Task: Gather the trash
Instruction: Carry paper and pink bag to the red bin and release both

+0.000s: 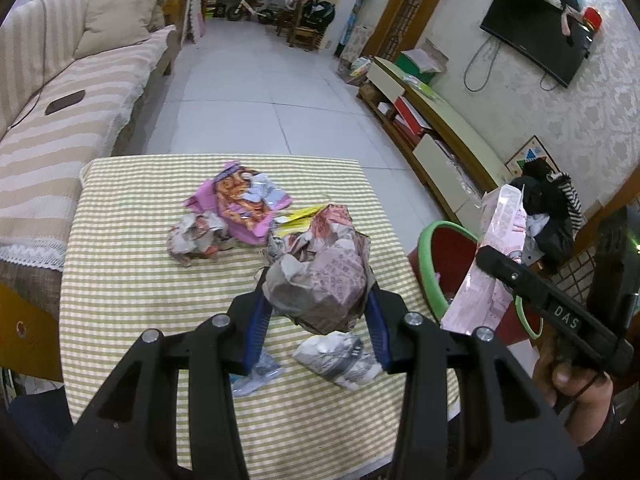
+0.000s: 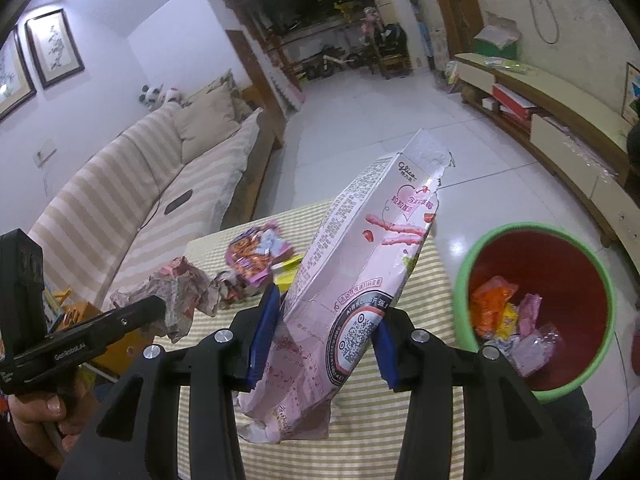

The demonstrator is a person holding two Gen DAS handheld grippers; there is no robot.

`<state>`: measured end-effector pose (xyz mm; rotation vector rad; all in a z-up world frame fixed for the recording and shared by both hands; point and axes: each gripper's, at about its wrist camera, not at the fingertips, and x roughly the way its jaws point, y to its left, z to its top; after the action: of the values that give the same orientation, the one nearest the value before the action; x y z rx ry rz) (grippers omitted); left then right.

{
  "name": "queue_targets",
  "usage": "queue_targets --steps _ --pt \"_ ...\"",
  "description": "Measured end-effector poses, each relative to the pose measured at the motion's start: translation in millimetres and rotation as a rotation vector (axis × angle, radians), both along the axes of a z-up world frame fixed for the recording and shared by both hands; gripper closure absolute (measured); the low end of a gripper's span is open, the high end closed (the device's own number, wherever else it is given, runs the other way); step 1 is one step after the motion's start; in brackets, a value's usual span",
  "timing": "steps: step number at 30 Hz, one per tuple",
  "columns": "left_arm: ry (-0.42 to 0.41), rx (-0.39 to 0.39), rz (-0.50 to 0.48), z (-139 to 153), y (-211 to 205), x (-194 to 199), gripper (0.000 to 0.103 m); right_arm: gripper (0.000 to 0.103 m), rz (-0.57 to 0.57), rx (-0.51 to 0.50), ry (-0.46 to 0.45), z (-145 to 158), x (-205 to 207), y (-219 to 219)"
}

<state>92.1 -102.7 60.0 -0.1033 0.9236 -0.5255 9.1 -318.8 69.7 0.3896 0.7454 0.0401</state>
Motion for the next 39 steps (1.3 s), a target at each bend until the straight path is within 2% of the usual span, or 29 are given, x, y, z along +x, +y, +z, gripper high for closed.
queue_targets --steps 9,24,33,39 --pt "-0.009 -0.001 -0.11 4 -64 4 0.062 0.061 -0.112 -0.009 -0.005 -3 -15 -60" --pt "0.017 -0.013 -0.327 0 -199 7 0.062 0.061 -0.286 -0.052 0.019 -20 -46 -160" --pt "0.034 0.004 -0.389 -11 -248 7 0.062 0.061 -0.299 -0.06 0.054 -40 -48 -187" --pt "0.043 0.021 -0.402 -19 -262 9 0.062 0.06 -0.299 -0.064 0.073 -50 -45 -198"
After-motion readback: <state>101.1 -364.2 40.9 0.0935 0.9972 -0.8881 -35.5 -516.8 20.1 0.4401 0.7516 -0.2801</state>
